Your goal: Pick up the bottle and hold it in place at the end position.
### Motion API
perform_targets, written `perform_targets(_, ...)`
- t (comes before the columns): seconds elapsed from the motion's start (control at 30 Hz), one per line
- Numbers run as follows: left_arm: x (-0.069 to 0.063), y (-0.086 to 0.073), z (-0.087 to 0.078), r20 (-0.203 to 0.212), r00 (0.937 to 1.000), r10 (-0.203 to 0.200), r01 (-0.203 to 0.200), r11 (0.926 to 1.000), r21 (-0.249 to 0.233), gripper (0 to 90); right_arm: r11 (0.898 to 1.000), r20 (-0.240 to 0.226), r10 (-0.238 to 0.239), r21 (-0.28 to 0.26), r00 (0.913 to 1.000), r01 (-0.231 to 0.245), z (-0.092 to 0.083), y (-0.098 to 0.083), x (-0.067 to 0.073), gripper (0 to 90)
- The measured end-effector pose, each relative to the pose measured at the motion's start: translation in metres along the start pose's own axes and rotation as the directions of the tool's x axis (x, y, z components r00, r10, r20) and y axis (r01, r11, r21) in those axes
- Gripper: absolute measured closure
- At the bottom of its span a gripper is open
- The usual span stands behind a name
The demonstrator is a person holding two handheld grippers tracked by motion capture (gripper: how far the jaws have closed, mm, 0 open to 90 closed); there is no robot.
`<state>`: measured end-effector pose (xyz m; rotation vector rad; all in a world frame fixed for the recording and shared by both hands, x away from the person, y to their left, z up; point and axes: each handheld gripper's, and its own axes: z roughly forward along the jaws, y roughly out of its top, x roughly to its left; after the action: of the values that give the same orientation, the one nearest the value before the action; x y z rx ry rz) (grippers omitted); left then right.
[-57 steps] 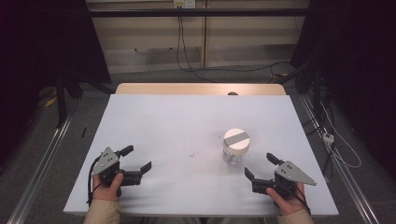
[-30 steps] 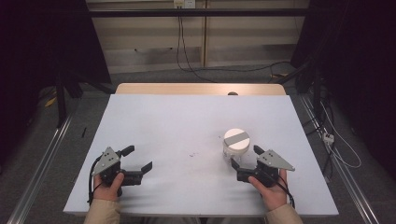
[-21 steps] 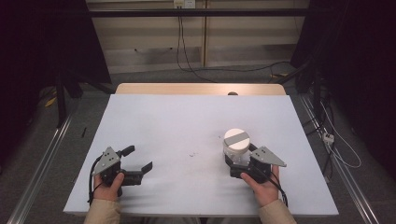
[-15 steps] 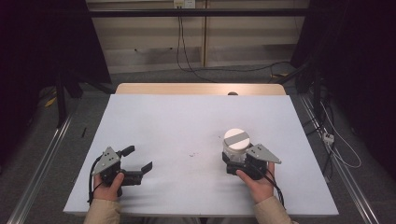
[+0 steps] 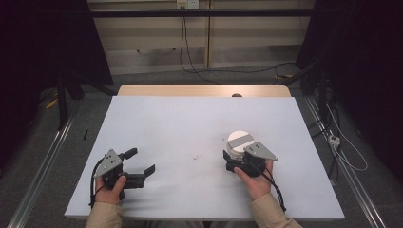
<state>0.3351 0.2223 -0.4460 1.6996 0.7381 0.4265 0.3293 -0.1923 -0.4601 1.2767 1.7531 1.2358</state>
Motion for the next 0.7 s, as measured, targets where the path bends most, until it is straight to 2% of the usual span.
perform_targets(0.1, 0.000, 0.000, 0.000, 0.000, 1.0000, -0.001, 0.001, 1.0000, -0.001, 3.6, 1.000, 0.010, -0.008, -0.008, 0.9999, 0.008, 0.001, 0.001, -0.001, 17.1)
perform_targets(0.2, 0.000, 0.000, 0.000, 0.001, 1.0000, 0.001, -0.001, 1.0000, -0.001, 3.6, 1.000, 0.001, -0.013, -0.004, 0.9999, 0.013, 0.001, 0.002, -0.003, 17.8)
perform_targets(0.3, 0.000, 0.000, 0.000, 0.001, 1.0000, -0.005, 0.005, 1.0000, -0.003, 3.6, 0.999, -0.008, -0.042, -0.008, 0.9991, 0.042, 0.002, 0.003, -0.004, 18.5)
perform_targets(0.57, 0.000, 0.001, 0.001, 0.010, 0.9999, 0.000, 0.000, 1.0000, -0.008, 3.6, 0.997, -0.070, -0.073, -0.034, 0.9949, 0.070, 0.006, 0.015, 0.000, 18.7)
perform_targets(0.7, 0.000, 0.001, 0.001, 0.010, 1.0000, -0.001, 0.001, 1.0000, -0.008, 3.6, 0.997, -0.097, -0.074, -0.040, 0.9926, 0.070, 0.012, 0.020, 0.002, 18.7)
